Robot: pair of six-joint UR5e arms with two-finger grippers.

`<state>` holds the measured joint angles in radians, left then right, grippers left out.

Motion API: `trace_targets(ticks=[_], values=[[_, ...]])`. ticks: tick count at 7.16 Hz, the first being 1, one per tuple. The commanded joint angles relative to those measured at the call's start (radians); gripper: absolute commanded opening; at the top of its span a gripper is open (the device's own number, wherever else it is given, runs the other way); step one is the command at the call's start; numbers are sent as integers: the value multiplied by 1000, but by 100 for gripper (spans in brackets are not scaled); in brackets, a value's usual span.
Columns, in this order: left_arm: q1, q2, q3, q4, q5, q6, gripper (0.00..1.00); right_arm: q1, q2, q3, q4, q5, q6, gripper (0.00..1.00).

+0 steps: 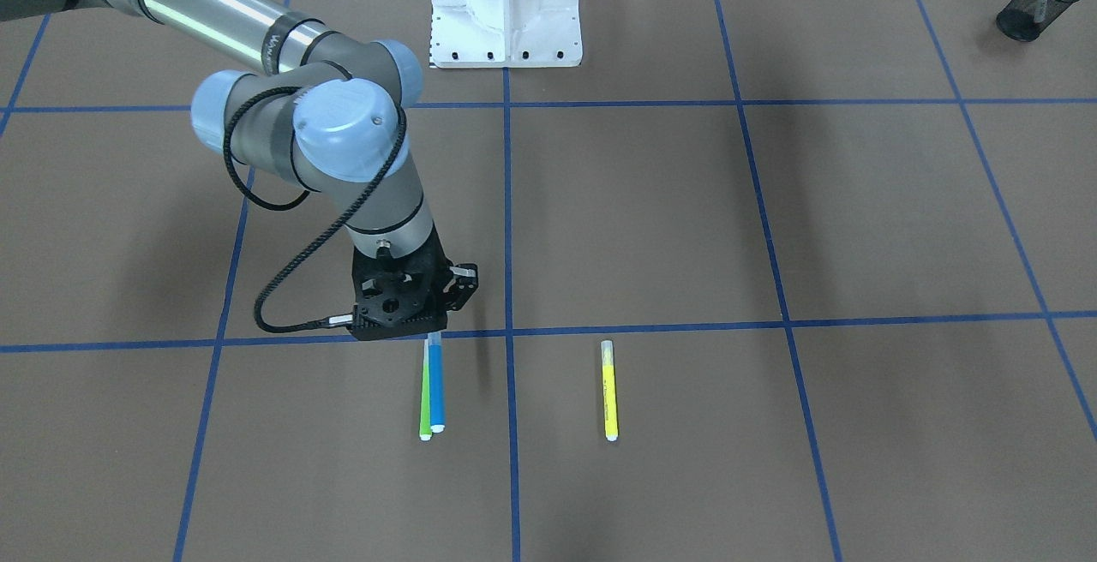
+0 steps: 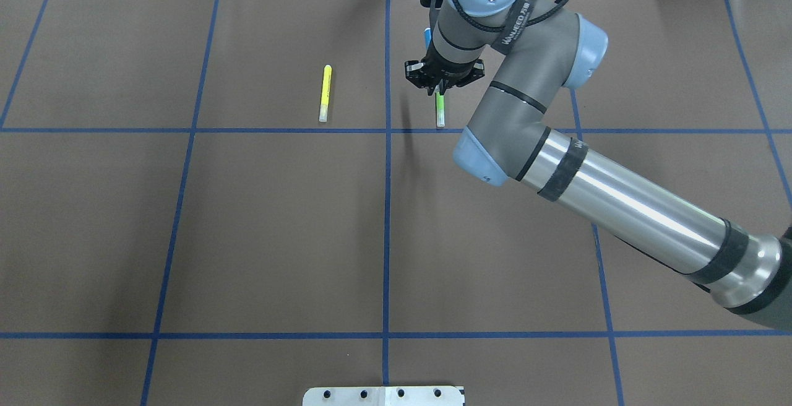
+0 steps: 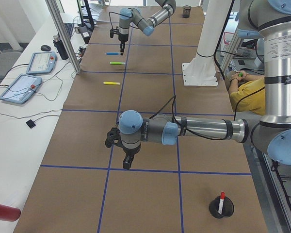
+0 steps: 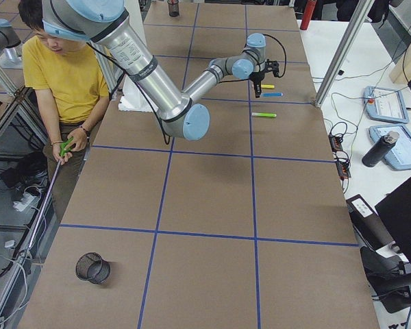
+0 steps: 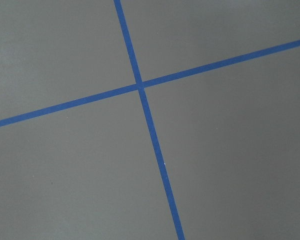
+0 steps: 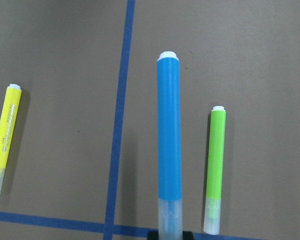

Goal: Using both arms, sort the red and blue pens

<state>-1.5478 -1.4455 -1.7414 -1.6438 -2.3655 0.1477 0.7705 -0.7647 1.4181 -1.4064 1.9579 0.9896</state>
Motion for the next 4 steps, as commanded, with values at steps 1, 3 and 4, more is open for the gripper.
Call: trace_targets(ticks=[1, 3, 4], values=[[0, -3, 25, -2, -30, -2, 100, 99, -123, 126, -6, 101, -110, 0], [-2, 2, 31, -4, -41, 7, 100, 221, -238, 200, -6, 205, -274, 0], [-2, 5, 34, -1, -41, 6, 100, 280, -292, 229, -6, 249, -378, 0]])
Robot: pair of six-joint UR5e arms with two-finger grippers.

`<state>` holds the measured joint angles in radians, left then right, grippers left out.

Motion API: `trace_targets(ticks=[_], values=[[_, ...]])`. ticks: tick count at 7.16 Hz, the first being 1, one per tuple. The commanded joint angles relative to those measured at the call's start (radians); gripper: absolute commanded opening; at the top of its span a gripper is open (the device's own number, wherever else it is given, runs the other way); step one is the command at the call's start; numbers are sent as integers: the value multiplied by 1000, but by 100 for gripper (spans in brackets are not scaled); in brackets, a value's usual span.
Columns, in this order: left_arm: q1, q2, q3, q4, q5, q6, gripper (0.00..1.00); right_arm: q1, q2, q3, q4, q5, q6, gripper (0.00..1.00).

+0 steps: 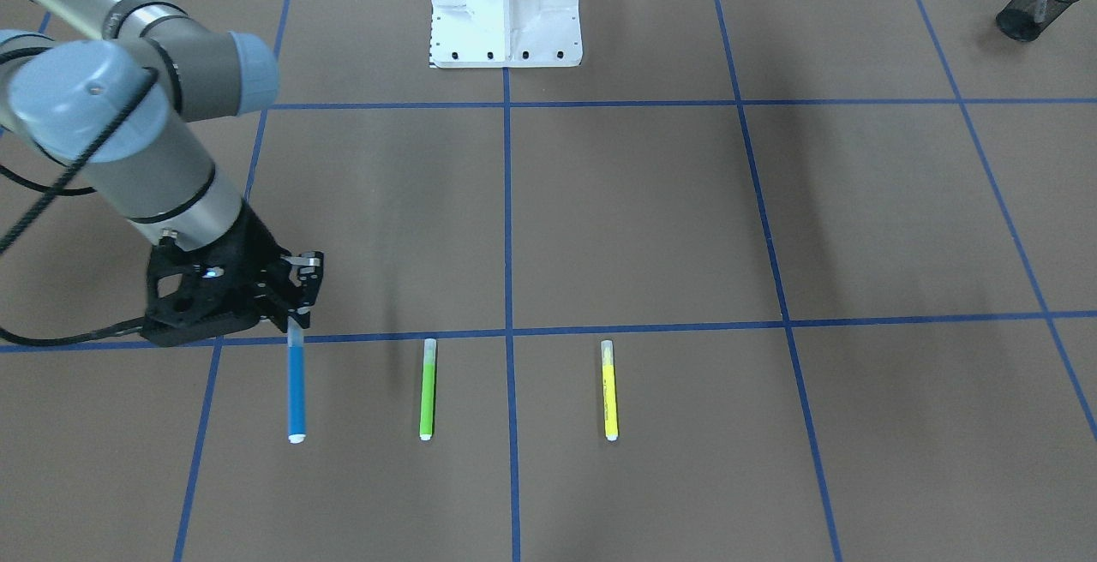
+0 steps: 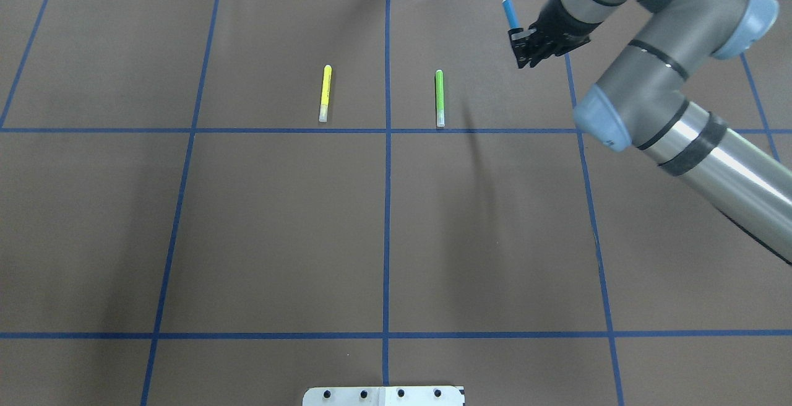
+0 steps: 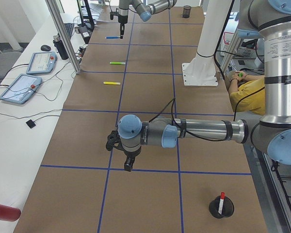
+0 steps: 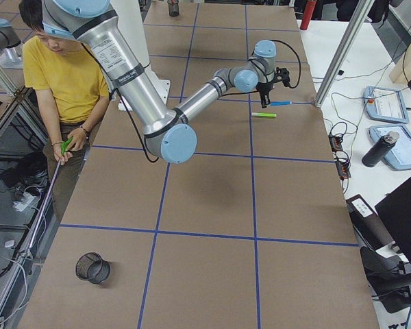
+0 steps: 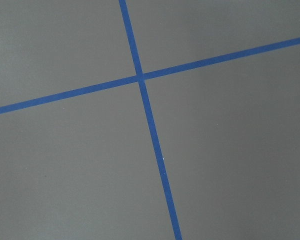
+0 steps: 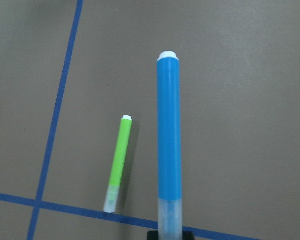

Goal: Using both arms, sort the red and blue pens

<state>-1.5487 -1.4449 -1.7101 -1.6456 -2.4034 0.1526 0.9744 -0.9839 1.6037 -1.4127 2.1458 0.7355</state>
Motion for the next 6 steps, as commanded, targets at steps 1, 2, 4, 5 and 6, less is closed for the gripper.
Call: trace_targets(ticks=[1, 2, 4, 5, 6], values=[[-1, 4, 7, 1, -3, 1, 100, 119, -143, 85, 0, 90, -213, 0], [-1, 4, 10, 3, -3, 1, 100, 156, -232, 137, 0, 95, -308, 0], [-1, 6, 17, 1, -3, 1, 100, 242, -396, 180, 0, 111, -546, 0], [-1, 6, 17, 3, -3, 1, 100, 301, -468, 188, 0, 141, -665, 0], [-1, 6, 15, 3, -3, 1, 100, 344, -561, 215, 0, 147, -749, 0]])
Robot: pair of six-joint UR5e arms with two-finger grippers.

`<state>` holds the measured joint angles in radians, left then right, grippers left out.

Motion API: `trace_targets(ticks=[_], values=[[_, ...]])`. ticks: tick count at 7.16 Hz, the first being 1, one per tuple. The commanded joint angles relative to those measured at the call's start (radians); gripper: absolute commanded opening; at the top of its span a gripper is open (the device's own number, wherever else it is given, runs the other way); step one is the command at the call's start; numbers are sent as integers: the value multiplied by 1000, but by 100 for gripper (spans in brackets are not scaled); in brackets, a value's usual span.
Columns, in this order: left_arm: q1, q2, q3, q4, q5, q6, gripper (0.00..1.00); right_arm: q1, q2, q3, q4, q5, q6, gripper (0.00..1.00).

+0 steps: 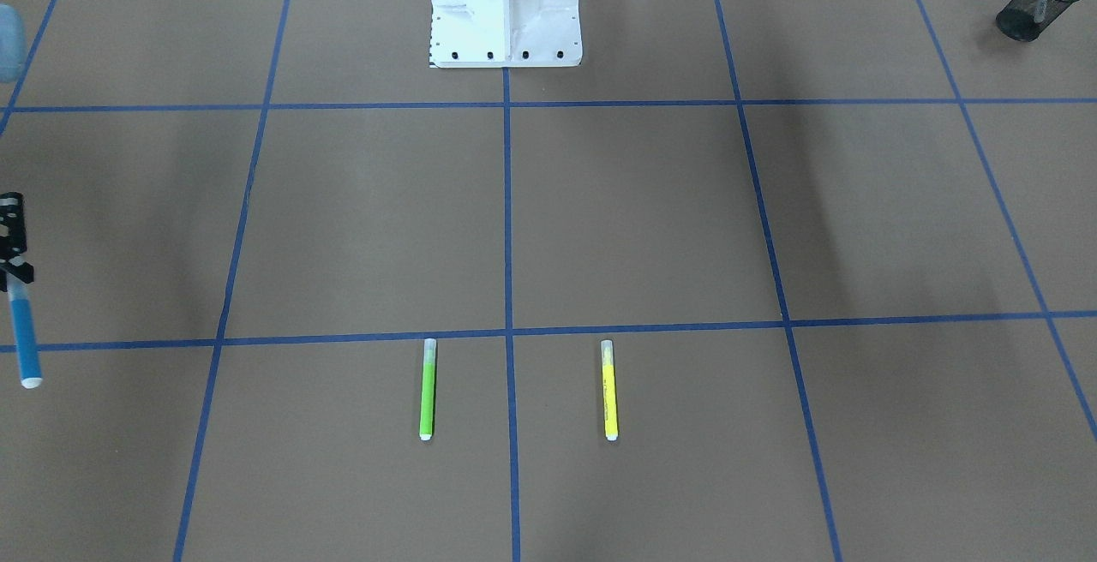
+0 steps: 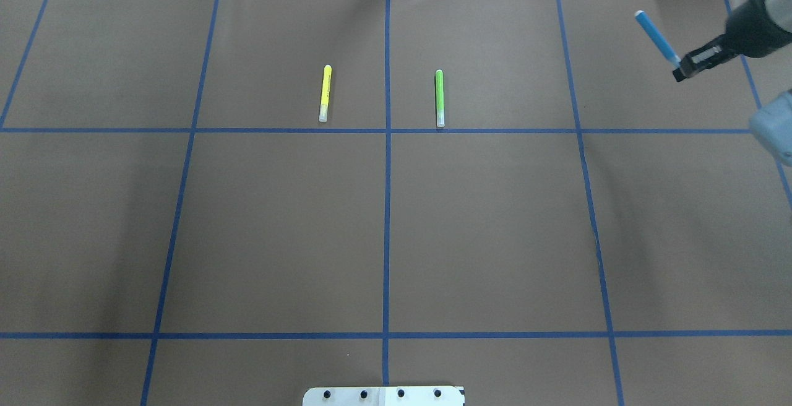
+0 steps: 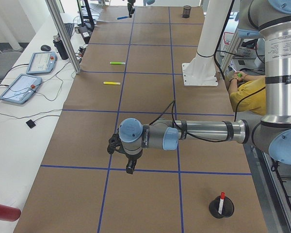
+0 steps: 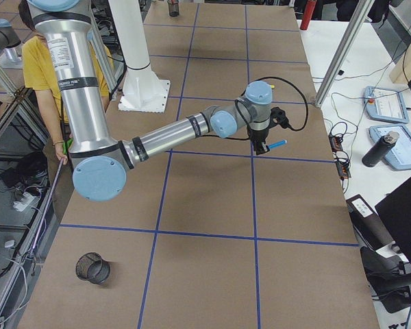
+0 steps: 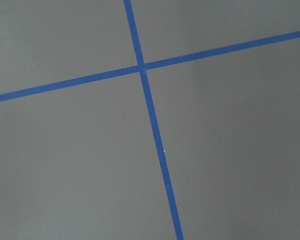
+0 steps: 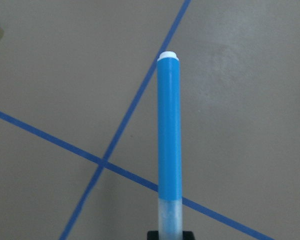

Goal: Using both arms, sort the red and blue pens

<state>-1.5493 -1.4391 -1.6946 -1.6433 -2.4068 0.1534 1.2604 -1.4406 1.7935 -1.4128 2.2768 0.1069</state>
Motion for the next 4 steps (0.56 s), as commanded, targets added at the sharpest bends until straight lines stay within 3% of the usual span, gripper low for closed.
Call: trace_targets(ticks=[1, 4], values=[[0, 0, 1, -1, 0, 0, 100, 101, -209, 56, 0, 16, -183, 0], [0, 0, 1, -3, 0, 3, 100, 273, -473, 108, 3, 16, -193, 0]])
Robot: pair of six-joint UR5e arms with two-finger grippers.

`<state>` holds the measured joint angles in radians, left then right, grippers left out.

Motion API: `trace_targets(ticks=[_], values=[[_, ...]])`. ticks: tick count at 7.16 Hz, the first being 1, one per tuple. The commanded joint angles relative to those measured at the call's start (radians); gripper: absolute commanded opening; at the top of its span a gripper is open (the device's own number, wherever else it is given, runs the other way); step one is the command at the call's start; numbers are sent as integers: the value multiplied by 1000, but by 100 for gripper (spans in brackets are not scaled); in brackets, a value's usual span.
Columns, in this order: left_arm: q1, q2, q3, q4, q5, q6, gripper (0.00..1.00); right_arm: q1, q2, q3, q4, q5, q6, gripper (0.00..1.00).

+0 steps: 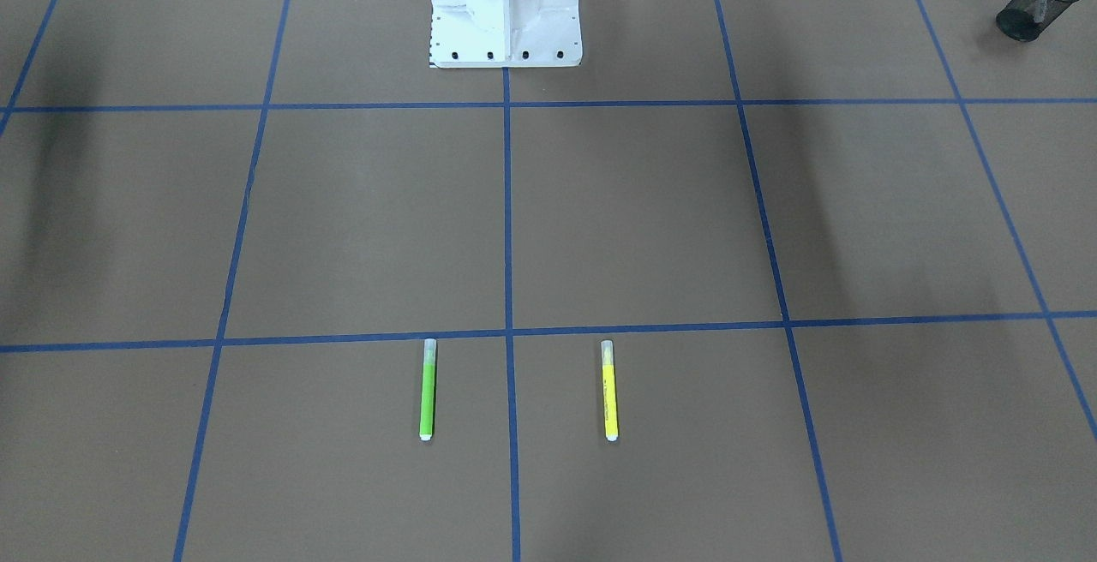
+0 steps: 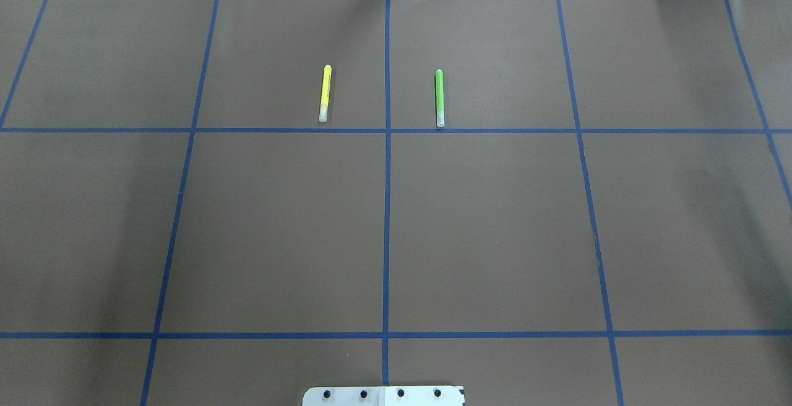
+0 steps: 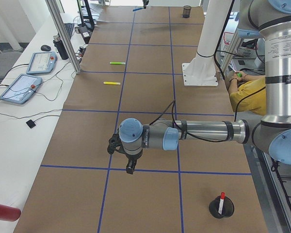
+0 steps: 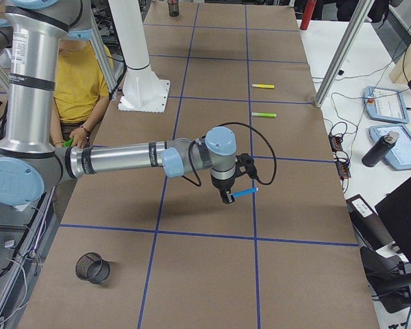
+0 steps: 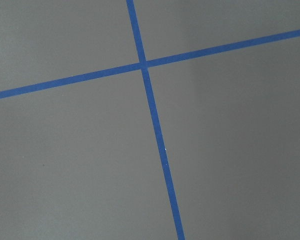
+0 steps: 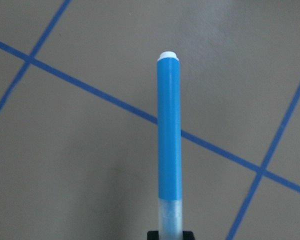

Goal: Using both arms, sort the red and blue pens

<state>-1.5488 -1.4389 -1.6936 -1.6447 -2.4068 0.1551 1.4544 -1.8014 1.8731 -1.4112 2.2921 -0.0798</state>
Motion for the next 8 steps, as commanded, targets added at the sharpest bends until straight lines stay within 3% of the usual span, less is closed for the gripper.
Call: trace_targets(ticks=[1, 2, 5, 8], values=[[-1, 0, -1, -1, 0, 1, 100, 139, -201, 46, 4, 32, -6, 0], [1, 0, -1, -6, 0, 1, 100, 231, -276, 43, 6, 129, -6, 0], [1, -1, -1, -27, 0, 0, 100, 446, -447, -4, 0, 232, -15, 0], [1, -1, -1, -56, 0, 0, 100, 547, -590, -61, -20, 378, -26, 0]])
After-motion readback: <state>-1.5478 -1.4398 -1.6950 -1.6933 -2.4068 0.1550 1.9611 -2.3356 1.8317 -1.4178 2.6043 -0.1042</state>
